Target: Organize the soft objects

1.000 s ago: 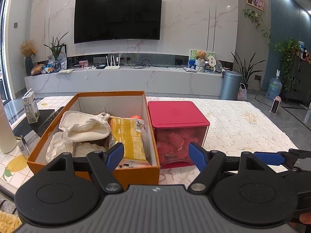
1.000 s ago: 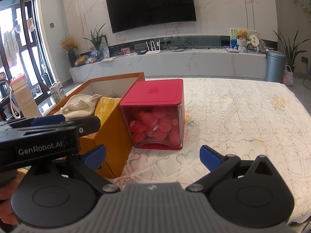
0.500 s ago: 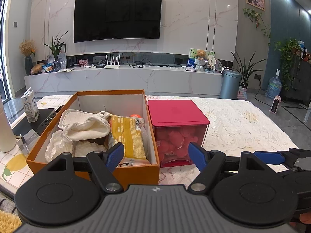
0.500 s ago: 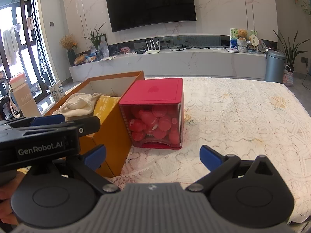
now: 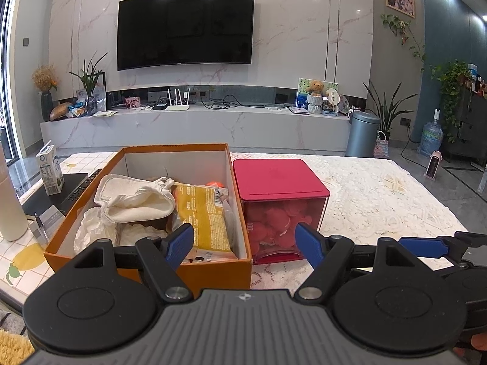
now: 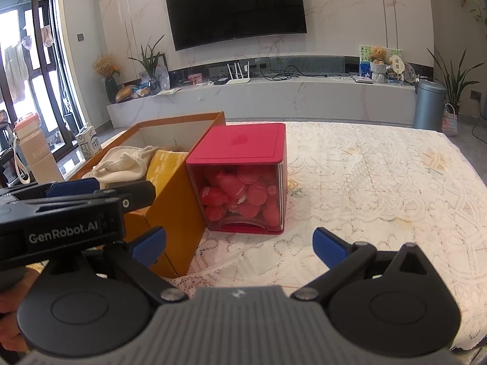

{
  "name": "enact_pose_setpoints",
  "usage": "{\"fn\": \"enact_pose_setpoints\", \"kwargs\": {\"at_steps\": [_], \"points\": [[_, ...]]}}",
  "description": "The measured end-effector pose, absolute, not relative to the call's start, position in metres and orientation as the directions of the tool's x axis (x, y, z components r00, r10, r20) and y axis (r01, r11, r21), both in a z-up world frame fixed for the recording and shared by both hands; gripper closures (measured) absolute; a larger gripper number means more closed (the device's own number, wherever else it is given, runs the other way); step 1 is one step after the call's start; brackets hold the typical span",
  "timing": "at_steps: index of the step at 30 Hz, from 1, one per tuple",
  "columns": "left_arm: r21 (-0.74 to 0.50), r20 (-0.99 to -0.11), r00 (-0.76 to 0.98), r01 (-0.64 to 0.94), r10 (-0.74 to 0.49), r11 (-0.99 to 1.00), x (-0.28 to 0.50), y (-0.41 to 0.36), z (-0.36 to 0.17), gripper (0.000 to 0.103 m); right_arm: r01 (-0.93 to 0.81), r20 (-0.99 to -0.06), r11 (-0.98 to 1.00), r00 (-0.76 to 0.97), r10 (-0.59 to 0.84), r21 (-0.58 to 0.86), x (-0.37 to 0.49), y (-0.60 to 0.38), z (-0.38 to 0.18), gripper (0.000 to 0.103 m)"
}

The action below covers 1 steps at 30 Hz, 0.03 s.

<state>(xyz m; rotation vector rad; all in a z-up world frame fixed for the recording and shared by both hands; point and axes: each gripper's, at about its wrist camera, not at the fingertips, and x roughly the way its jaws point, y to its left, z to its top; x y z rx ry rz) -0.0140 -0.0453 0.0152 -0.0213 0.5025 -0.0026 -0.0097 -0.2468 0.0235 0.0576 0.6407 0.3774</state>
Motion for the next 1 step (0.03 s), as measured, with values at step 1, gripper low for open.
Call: {"fn": "enact_pose_setpoints", "kwargs": {"at_steps": [1], "points": [[-0.018, -0.484, 0.875, -0.002, -0.007, 1.0, -0.0136, -0.0454, 0.0149, 0.014, -0.326, -0.573, 0.931, 0.736, 0.36, 0.166, -0.0096, -0.2467, 0.0233, 0.003]]}}
